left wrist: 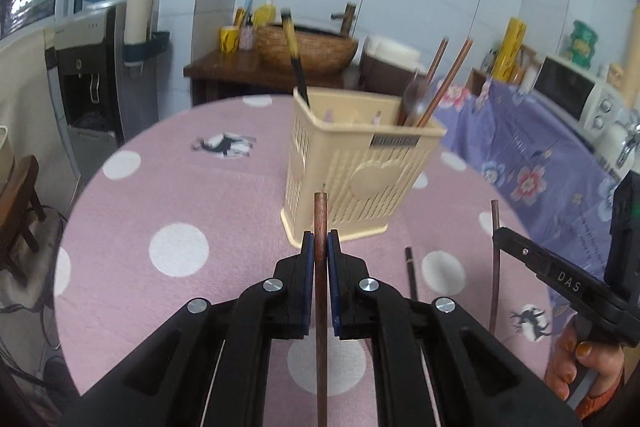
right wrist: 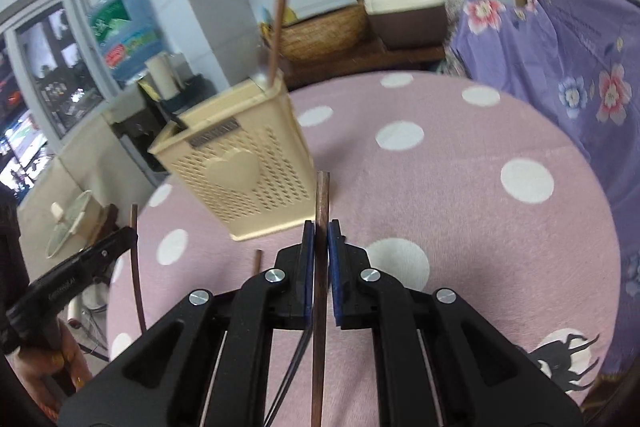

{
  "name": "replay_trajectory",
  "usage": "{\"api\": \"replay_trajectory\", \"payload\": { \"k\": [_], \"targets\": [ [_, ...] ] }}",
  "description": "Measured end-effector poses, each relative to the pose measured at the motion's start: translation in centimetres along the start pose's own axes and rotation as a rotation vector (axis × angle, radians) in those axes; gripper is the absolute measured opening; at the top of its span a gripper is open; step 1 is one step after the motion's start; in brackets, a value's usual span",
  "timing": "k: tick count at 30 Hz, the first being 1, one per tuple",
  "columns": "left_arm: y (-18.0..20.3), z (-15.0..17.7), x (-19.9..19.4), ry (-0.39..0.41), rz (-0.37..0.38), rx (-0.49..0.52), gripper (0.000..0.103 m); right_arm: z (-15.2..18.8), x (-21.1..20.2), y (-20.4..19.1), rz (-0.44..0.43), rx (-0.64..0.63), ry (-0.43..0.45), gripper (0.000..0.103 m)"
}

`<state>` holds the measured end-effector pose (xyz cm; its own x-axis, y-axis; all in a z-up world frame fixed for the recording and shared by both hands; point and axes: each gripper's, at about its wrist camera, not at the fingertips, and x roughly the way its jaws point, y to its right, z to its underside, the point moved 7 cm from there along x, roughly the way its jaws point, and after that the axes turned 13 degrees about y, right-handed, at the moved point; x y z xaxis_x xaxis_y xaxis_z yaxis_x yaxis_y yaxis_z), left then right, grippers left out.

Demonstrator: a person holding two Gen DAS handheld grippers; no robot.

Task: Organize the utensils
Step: 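Lift both chopsticks upright and carry them over the beige holder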

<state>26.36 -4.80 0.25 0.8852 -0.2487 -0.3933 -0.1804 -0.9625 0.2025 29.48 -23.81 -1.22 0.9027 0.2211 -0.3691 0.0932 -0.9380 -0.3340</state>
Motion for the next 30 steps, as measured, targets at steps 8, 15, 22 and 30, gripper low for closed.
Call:
{"api": "replay_trajectory", "payload": {
  "k": [8, 15, 22, 30],
  "targets": [
    [0.1, -3.9, -5.1, 0.147, 0.025, 0.026, 0.008, -3.3, -5.6, -1.6, -0.12, -0.037, 0.068, 0.008],
    [0.6, -4.9, -5.2, 0.168, 0.027, 0.039, 0.008, -4.0, -5.9, -1.7, -0.122, -0.034, 0.064, 0.007],
    [0.6, -5.9, -5.6, 0.184, 0.033, 0.042, 0.008, -5.0, -6.3, -1.8, -0.135, -0.04, 0.079, 0.008],
    [1.0, -9.9, -5.4, 0.205, 0.069, 0.022, 0.008, -10.3, -6.6, -4.0, -0.162, -0.071, 0.154, 0.008]
  ]
}}
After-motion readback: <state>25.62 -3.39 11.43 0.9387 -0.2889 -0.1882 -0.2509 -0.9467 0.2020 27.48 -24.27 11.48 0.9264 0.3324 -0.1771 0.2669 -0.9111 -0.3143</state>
